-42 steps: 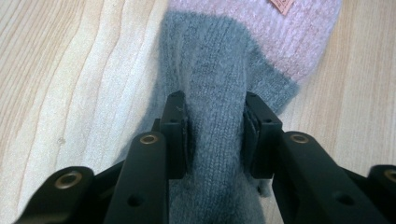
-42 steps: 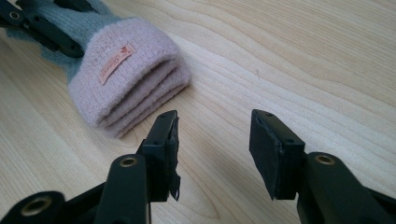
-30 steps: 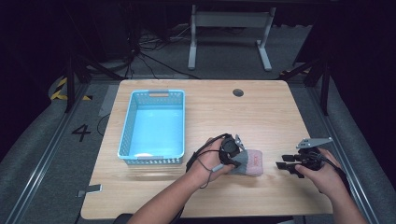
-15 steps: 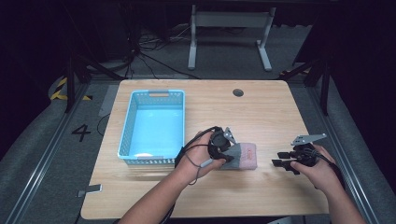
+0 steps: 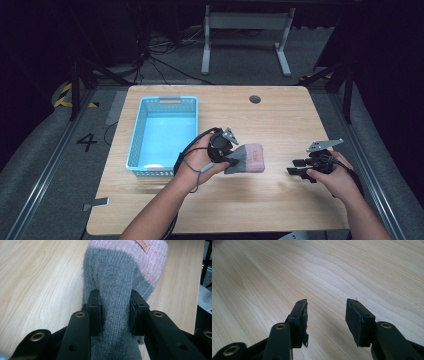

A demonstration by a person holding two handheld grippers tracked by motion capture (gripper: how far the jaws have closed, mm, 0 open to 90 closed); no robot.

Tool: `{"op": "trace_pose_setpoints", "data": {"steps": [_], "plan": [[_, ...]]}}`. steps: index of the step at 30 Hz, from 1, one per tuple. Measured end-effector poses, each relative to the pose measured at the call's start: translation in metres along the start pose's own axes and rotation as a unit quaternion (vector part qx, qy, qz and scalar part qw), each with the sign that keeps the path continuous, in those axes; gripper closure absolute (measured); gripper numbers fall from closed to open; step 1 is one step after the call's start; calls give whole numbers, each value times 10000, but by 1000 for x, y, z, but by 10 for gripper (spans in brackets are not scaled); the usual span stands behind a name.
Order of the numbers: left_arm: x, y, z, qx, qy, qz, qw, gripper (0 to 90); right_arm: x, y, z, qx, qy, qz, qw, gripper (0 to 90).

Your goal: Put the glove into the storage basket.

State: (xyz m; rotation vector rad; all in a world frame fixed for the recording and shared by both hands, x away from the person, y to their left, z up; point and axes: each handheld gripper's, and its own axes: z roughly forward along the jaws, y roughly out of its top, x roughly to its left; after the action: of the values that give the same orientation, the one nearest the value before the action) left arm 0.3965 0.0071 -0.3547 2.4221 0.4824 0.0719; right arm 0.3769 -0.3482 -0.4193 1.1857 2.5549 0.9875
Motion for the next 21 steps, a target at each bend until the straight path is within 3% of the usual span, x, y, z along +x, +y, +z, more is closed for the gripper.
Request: {"op": "trace_pose_setpoints", "data": {"steps": [13,21], "plan": [[16,-19,-36,-91,329,-202,9992,676,-2,10,11,60,102,-82,9999,533],[33,-32,-59,-159,491,-341,9981,676,-3,10,16,94,145,-51,9998,532]]}}
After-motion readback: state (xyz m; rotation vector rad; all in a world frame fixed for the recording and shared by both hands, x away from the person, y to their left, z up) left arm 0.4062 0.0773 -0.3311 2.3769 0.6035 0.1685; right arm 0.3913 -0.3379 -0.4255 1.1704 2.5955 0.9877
